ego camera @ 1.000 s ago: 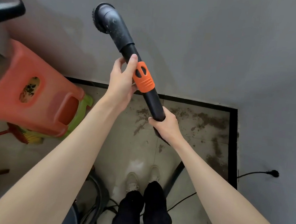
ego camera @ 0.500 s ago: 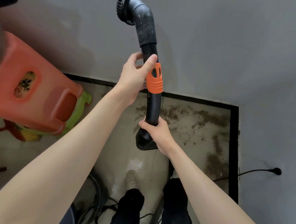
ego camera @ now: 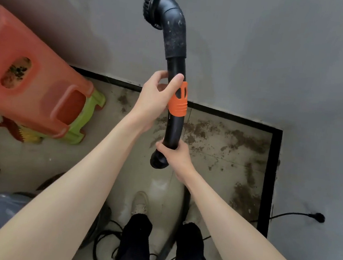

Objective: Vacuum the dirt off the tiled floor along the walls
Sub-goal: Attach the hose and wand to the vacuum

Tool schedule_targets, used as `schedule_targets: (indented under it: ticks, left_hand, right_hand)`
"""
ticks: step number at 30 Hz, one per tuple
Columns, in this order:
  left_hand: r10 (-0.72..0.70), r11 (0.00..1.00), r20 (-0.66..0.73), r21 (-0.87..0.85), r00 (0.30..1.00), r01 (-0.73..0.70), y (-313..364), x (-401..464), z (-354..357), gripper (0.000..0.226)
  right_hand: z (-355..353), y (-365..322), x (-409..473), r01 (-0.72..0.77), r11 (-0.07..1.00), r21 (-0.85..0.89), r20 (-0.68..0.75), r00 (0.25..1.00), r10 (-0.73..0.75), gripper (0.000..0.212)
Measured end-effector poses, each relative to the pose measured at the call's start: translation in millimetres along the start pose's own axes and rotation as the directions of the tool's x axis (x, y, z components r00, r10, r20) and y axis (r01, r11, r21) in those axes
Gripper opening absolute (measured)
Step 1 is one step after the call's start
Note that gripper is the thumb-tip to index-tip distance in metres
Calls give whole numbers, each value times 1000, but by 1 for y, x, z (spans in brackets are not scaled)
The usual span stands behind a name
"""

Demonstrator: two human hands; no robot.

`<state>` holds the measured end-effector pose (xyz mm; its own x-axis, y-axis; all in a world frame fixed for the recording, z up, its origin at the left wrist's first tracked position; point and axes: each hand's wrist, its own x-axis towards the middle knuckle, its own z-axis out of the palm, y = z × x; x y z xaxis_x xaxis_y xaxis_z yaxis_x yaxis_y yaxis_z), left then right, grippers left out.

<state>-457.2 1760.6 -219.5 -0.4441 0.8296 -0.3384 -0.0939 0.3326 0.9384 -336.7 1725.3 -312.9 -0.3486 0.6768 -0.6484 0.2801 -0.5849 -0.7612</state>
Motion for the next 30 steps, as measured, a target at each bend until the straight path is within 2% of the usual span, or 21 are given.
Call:
schedule_targets:
  ticks: [4,10,12,15,19,23,27,30]
  left_hand:
    - [61,980,7,191,998,-62,-12,-5,19,25]
    - [108,924,35,366,994,-114,-23,4,46,27]
    - [133,905,24,405,991,-132,-27,8,48,25]
    - [170,889,-2,431,985,-153,-32,14,37,20]
    - [173,902,3,401,985,-159,-50,25,7,17]
    - [150,939,-42,320,988,-129,-88,46,-26,13]
    - [62,988,-35,142,997,-57,-130,64,-60,11]
    - [10,996,-19,94,1000,-8,-162,72,-79,11]
  right_hand:
    - [-17,-7,17,36,999,5,-45,998,-35,13]
    - [-36,-9,32,99,993,-57,-48,994,-102,14]
    - [-35,-12,38,140,987,-85,-7,990,-141,16]
    - [-33,-8,50,193,969,-157,147,974,-170,26]
    - [-31,27,78,243,904,-352,304,943,-135,40]
    - [-18,75,121,303,826,-476,365,922,-128,68]
    - [8,121,156,248,862,-442,336,937,-97,67]
    - [31,154,161,174,890,-422,345,938,-20,68]
